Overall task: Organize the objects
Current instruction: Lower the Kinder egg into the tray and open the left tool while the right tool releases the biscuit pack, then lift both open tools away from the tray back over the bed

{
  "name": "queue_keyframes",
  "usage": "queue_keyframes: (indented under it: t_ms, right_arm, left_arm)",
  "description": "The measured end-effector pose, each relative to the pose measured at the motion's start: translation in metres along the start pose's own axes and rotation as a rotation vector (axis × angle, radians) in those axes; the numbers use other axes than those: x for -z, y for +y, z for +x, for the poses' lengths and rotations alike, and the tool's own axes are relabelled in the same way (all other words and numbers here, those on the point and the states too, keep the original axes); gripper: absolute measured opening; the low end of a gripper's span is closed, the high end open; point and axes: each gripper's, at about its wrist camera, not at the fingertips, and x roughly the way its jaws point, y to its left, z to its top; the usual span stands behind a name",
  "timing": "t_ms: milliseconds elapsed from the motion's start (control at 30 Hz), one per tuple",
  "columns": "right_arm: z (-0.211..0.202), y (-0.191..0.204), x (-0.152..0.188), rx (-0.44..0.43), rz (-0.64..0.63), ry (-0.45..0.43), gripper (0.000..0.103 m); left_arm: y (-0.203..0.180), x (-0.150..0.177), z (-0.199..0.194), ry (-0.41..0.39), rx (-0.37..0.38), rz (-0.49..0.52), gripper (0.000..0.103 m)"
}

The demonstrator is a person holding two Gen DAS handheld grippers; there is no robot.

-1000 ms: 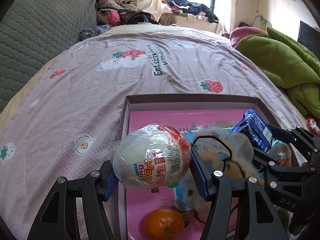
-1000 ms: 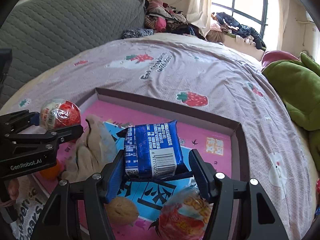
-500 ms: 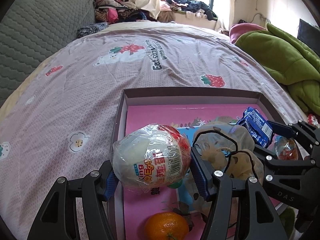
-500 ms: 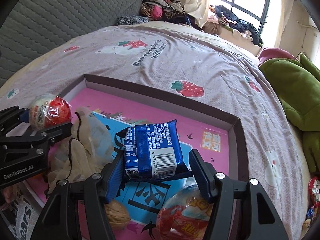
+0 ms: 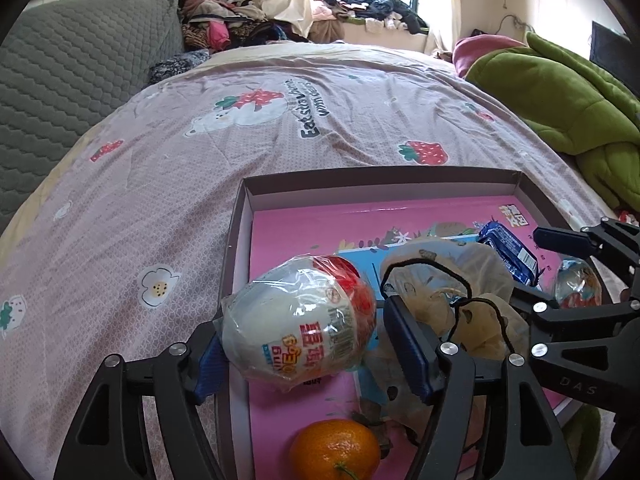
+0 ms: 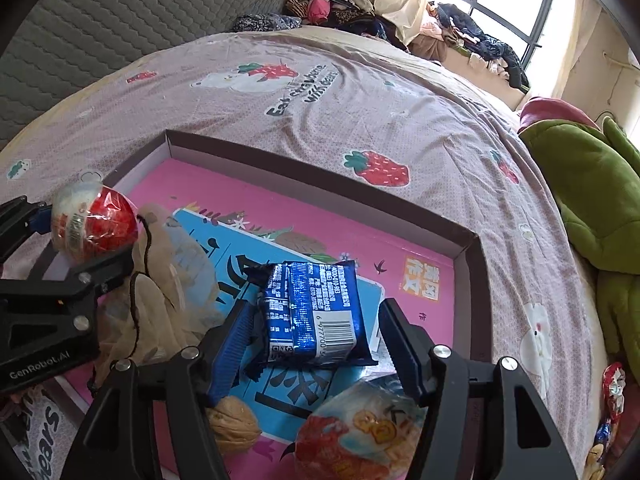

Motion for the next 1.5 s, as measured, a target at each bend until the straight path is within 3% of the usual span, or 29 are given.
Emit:
queue_keyframes:
  t_ms: [500, 1500]
  right_arm:
    - [-0.037, -0.018, 0.007, 0.003, 0.059, -0.032, 0.065]
    - [-0.157, -0.038, 0.034, -0.017, 0.146, -0.178, 0.065]
  left_arm:
    - [0.003, 0.001, -0.033, -0.021, -0.02, -0.025, 0.075]
    - [-0.029, 0.015, -0.161, -0.137, 0.021, -0.015, 0.075]
